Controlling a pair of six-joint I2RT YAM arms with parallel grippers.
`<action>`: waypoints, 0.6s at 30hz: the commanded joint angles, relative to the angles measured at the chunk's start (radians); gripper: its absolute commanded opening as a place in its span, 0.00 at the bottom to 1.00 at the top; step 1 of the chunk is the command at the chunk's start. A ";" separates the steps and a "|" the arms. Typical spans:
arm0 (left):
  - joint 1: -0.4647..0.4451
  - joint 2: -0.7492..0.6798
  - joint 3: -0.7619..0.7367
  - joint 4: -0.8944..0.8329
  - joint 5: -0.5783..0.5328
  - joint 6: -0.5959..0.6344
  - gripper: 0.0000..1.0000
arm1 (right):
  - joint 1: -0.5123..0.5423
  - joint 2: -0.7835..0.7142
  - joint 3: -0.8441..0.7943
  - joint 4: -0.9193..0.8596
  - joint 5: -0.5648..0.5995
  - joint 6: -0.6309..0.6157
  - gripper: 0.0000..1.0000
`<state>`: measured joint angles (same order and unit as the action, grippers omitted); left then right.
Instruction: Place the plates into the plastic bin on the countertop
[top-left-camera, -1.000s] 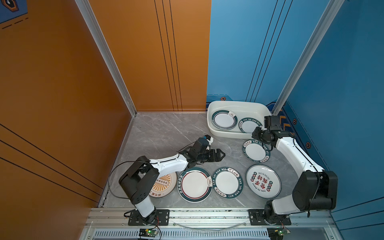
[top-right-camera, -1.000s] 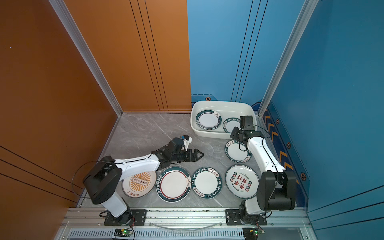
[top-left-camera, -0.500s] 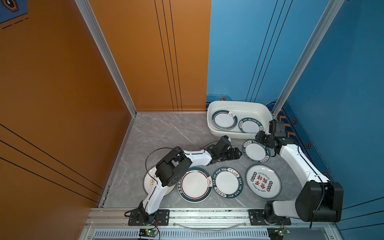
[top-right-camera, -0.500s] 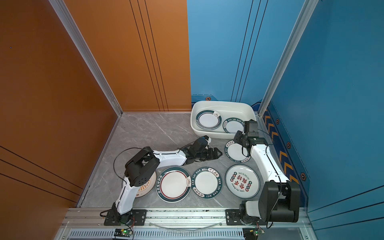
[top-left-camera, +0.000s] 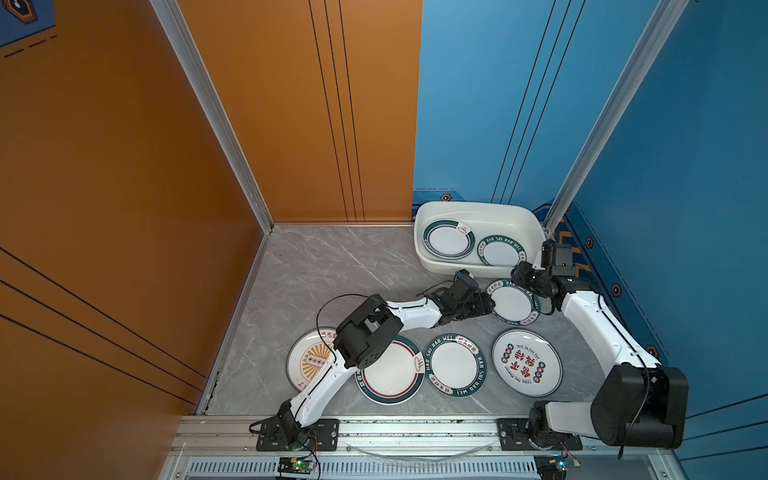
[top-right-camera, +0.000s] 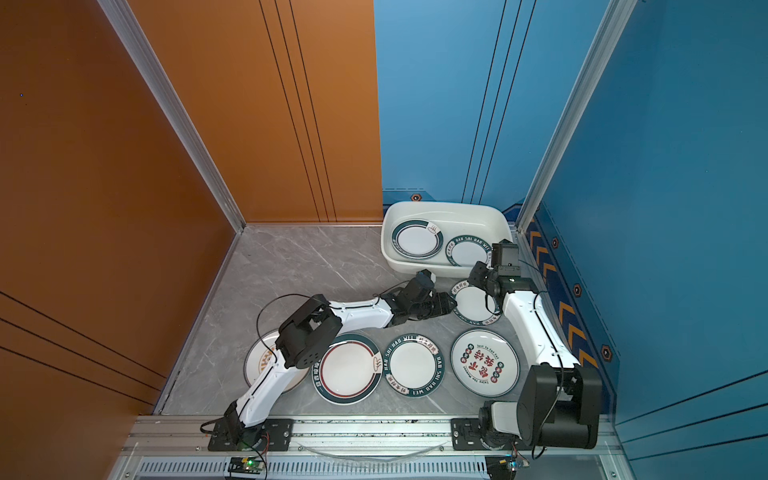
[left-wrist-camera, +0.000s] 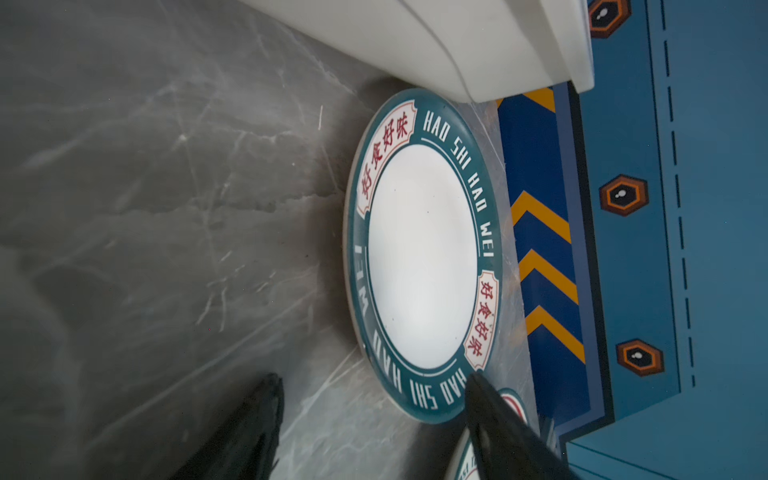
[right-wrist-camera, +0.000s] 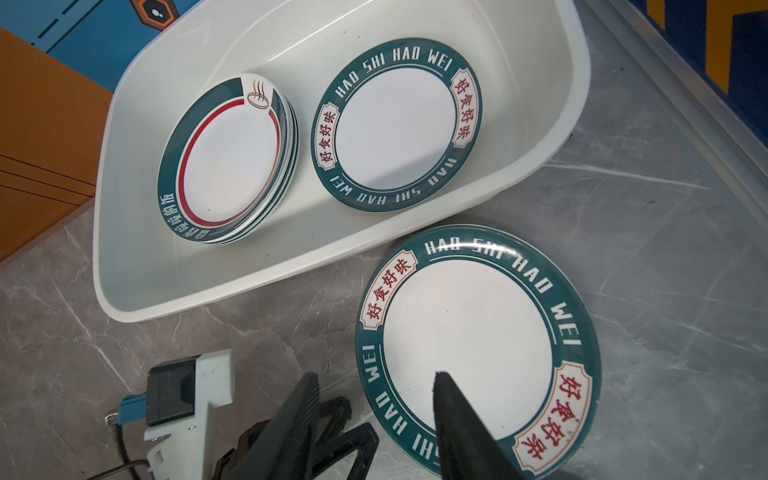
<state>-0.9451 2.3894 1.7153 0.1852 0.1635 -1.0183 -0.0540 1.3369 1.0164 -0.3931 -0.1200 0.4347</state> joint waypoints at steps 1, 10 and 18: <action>-0.011 0.045 0.021 -0.064 -0.042 -0.009 0.64 | -0.009 -0.029 -0.016 0.013 -0.017 0.013 0.48; -0.022 0.110 0.050 -0.041 -0.089 -0.061 0.50 | -0.009 -0.033 -0.019 0.017 -0.020 0.015 0.48; -0.027 0.149 0.067 -0.014 -0.140 -0.113 0.41 | -0.010 -0.038 -0.021 0.018 -0.026 0.018 0.48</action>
<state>-0.9577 2.4748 1.7847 0.2543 0.0788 -1.1080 -0.0574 1.3258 1.0061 -0.3813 -0.1318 0.4446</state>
